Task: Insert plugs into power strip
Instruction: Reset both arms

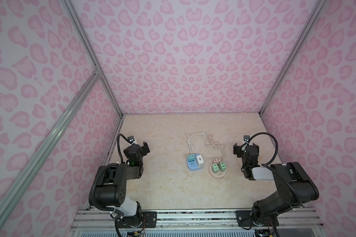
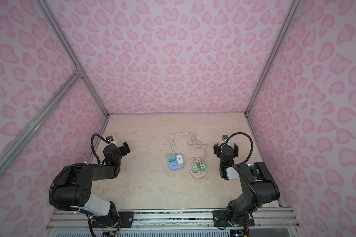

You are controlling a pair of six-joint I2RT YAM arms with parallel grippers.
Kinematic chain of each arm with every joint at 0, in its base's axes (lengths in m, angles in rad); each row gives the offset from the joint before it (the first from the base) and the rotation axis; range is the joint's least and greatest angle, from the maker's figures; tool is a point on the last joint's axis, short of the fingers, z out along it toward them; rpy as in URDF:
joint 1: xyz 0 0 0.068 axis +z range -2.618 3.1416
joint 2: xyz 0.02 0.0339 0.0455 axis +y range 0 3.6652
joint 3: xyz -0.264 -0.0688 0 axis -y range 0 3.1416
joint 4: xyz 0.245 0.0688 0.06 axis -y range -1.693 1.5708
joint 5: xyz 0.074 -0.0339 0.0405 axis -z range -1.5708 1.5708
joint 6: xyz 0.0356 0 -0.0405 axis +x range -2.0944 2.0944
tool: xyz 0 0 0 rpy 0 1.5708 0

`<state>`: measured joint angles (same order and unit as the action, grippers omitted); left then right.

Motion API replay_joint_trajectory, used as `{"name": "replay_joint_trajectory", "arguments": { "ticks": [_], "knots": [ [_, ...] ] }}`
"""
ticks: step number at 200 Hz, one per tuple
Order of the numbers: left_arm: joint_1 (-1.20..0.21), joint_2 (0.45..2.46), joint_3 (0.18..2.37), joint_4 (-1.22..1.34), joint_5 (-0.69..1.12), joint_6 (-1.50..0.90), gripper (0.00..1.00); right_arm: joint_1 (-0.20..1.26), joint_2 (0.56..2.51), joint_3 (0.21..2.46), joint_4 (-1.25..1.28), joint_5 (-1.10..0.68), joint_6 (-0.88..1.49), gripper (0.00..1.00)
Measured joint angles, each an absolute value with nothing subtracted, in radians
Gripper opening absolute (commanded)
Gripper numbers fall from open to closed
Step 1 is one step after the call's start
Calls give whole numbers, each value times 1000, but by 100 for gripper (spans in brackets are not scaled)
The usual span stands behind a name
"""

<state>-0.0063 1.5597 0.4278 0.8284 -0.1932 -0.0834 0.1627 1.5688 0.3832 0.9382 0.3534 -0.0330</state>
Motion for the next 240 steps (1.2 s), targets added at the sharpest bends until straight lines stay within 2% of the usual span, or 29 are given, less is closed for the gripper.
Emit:
{"name": "replay_joint_trajectory", "arguments": {
  "ticks": [199,240],
  "knots": [
    [-6,1560,428,805,-183,-86,98,152,1572,389,915,329,-19,100],
    [-6,1560,428,805,-183,-86,98,187,1572,365,936,329,-42,100]
  ]
}}
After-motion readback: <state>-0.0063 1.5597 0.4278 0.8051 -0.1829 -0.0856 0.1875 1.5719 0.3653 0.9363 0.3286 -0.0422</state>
